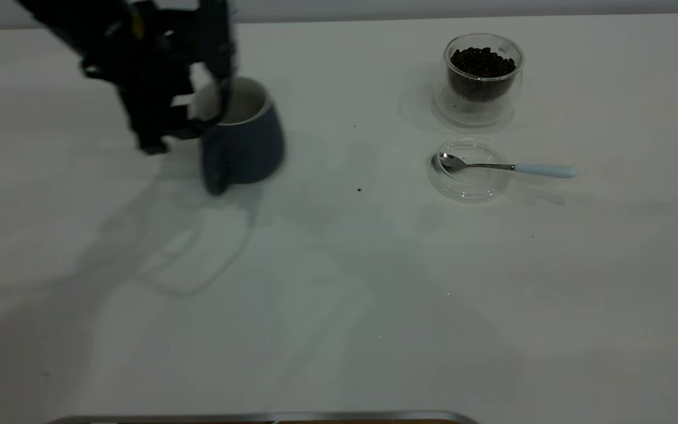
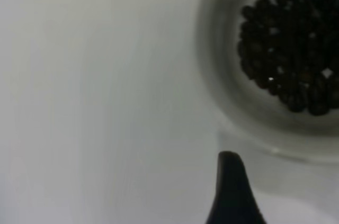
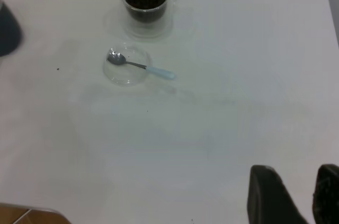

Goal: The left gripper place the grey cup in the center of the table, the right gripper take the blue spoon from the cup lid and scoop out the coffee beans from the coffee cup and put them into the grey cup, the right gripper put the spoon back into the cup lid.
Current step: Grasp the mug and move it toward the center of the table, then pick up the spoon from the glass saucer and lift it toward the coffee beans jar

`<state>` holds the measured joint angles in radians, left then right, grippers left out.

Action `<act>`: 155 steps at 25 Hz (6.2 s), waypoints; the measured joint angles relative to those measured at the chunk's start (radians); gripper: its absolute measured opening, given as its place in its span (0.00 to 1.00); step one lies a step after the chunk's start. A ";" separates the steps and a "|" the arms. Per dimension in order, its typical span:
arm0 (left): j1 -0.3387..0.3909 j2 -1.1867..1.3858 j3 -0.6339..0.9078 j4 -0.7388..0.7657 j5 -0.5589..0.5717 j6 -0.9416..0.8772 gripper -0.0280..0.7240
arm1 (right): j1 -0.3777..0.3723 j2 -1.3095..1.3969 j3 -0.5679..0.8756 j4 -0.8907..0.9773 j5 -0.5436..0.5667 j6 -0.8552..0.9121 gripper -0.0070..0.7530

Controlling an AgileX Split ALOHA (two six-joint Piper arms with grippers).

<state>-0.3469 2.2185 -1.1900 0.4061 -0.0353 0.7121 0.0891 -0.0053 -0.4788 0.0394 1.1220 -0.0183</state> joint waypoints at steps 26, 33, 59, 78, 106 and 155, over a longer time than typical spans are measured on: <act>-0.121 -0.847 -0.047 -0.014 1.013 -0.792 0.79 | 0.000 0.000 0.000 0.000 0.000 0.000 0.32; -0.121 -1.185 -0.008 -0.065 1.200 -0.859 0.79 | 0.000 0.000 0.000 0.000 0.000 0.000 0.32; -0.121 -2.031 0.704 -0.396 1.170 -0.740 0.79 | 0.000 0.000 0.000 0.000 0.000 0.000 0.32; 0.300 -2.088 0.704 -0.398 1.166 -0.735 0.79 | 0.000 0.000 0.000 0.000 0.000 0.000 0.32; 0.331 -2.236 0.704 -0.398 1.171 -0.732 0.79 | 0.000 0.000 0.000 -0.001 0.000 0.000 0.32; 0.331 -2.236 0.704 -0.398 1.171 -0.730 0.79 | -0.283 2.088 -0.400 1.278 -0.397 -0.893 0.80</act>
<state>-0.0162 -0.0178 -0.4856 0.0076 1.1355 -0.0181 -0.1937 2.0827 -0.8791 1.3174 0.7253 -0.9108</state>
